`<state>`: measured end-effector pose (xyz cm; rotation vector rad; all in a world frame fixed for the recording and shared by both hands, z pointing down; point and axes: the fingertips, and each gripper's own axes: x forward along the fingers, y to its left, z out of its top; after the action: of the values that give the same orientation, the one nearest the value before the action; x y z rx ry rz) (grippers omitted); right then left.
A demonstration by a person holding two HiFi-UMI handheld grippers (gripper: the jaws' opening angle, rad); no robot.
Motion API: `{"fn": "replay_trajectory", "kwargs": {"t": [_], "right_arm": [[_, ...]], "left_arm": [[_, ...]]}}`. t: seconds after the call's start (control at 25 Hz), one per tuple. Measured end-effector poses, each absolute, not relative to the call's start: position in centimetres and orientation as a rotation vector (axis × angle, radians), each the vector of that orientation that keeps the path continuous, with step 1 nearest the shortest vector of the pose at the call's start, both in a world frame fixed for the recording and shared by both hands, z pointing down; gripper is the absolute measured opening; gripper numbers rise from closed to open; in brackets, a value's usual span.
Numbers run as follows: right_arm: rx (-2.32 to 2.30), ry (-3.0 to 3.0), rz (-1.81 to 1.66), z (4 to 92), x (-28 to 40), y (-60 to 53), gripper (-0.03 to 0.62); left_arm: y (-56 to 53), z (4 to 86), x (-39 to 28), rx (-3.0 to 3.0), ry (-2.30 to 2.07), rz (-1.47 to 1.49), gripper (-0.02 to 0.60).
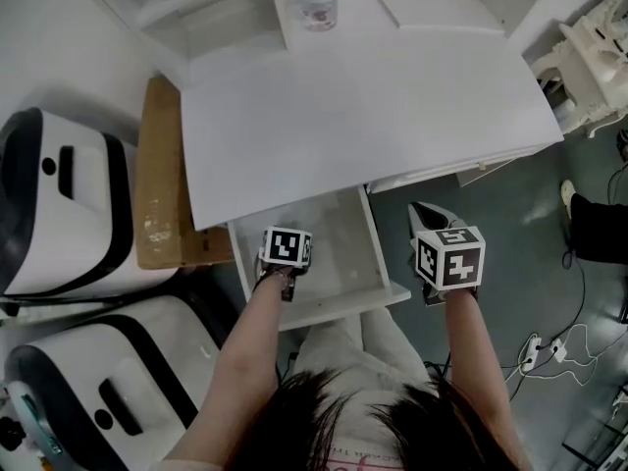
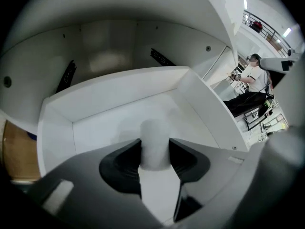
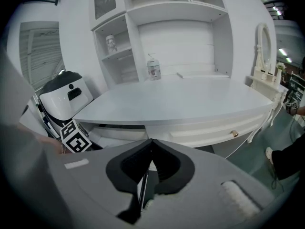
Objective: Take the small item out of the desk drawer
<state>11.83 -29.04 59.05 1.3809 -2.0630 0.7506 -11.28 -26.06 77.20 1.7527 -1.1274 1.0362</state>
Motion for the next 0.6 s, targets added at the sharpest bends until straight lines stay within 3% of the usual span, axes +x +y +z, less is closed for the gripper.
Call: {"fn": "replay_trajectory", "kwargs": {"t": [0.6], "right_arm": [[1.333, -2.072, 0.754, 55.1, 10.7, -28.5, 0.002]], "left_arm": [[-25.0, 72.6, -10.5, 1.749, -1.110, 1.010, 0.190]]}}
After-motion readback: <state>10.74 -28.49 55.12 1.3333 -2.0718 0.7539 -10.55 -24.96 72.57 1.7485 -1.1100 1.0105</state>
